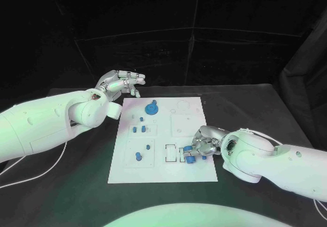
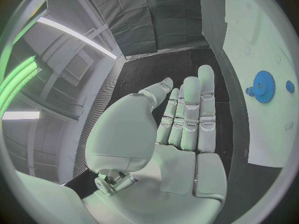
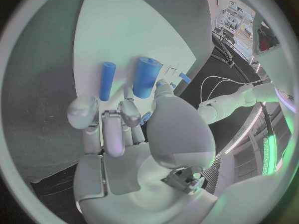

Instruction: Assemble the parts on the task board

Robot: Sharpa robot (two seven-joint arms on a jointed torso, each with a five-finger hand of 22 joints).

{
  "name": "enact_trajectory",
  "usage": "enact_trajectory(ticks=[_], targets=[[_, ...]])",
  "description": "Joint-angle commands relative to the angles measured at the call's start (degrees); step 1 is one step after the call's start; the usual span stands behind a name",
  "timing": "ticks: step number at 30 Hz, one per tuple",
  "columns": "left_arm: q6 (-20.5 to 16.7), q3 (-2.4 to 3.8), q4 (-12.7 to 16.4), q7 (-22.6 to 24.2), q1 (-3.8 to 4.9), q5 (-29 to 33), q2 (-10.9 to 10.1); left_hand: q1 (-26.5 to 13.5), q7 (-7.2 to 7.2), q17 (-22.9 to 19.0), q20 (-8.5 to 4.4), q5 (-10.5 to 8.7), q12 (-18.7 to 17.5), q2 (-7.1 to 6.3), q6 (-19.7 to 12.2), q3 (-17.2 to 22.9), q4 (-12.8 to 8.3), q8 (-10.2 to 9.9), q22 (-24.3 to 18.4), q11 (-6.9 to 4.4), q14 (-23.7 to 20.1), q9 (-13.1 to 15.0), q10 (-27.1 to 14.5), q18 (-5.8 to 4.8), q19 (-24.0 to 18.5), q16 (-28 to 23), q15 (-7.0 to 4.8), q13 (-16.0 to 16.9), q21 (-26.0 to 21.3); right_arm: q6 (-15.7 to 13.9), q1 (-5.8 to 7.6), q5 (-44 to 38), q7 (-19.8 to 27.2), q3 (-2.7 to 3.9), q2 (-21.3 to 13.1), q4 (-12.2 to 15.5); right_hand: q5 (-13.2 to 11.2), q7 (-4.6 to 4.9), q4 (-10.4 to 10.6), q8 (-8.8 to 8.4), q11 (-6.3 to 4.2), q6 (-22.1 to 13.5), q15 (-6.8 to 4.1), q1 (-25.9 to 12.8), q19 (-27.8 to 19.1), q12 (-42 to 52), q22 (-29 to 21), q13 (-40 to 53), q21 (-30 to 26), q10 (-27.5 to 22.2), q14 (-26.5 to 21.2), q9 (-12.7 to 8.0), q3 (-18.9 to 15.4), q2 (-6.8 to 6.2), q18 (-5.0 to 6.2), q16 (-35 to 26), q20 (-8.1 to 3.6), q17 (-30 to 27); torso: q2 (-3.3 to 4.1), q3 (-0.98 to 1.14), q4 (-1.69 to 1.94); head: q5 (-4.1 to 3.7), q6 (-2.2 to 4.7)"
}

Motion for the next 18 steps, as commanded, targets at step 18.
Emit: enact_trajectory(ticks=[18], targets=[[0.96, 0.03, 0.18, -0.22, 0.08, 0.14, -0.19, -0.72, 0.01, -0.19, 0.21, 0.08, 0.28, -0.01, -0.27, -0.19, 0.34, 0.25, -0.16, 0.05, -0.53, -0.06, -0.59, 0.8, -0.04, 0.03, 0.01, -0.11, -0.19, 0.95, -0.77, -7.93, -4.6, -0.15, 0.2, -0.18, 6.8, -0.9, -2.44, 2.55, -0.92, 1.29, -0.84, 4.89, 0.23, 0.2, 0.81, 1.72, 0.76, 0.82, 3.69, 0.69, 1.41, 3.58, -1.06, 0.41, -0.58, 2.54, 0.05, 0.07, -0.01, 0.2, -0.17]])
